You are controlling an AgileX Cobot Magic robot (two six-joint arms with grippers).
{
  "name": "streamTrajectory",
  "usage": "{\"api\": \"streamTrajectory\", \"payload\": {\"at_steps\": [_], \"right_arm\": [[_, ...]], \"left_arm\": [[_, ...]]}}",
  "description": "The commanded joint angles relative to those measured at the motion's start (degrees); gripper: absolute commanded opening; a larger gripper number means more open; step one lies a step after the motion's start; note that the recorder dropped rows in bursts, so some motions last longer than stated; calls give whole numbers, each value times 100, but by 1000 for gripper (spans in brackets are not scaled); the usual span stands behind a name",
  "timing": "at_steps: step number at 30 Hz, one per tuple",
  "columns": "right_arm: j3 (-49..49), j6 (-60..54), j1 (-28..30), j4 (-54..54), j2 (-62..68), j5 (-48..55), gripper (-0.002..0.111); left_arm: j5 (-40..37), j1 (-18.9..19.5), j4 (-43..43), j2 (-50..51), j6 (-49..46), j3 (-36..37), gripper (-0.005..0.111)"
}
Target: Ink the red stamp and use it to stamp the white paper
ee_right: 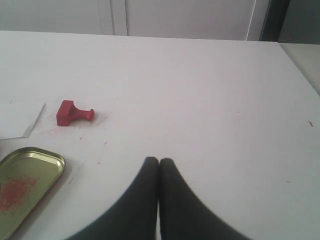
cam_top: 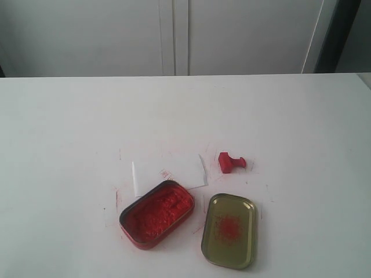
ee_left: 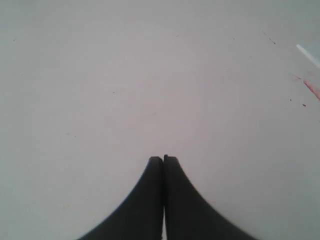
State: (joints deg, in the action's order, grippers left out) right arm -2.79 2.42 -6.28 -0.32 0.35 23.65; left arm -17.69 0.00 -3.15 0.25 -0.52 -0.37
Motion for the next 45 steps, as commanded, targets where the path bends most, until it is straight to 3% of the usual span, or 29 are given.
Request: {"api": "streamTrajectory", "payload": {"at_steps": [1, 6, 45], "right_arm": [[54, 6, -21, -100, -35, -135, 0], [279, -685, -21, -100, -35, -359, 0], [279, -361, -21, 351, -35, -358, 0]], "left_arm": [[7, 0, -27, -25, 52, 37, 0], [7, 0, -27, -25, 52, 37, 0], [7, 0, -27, -25, 52, 37, 0]]}}
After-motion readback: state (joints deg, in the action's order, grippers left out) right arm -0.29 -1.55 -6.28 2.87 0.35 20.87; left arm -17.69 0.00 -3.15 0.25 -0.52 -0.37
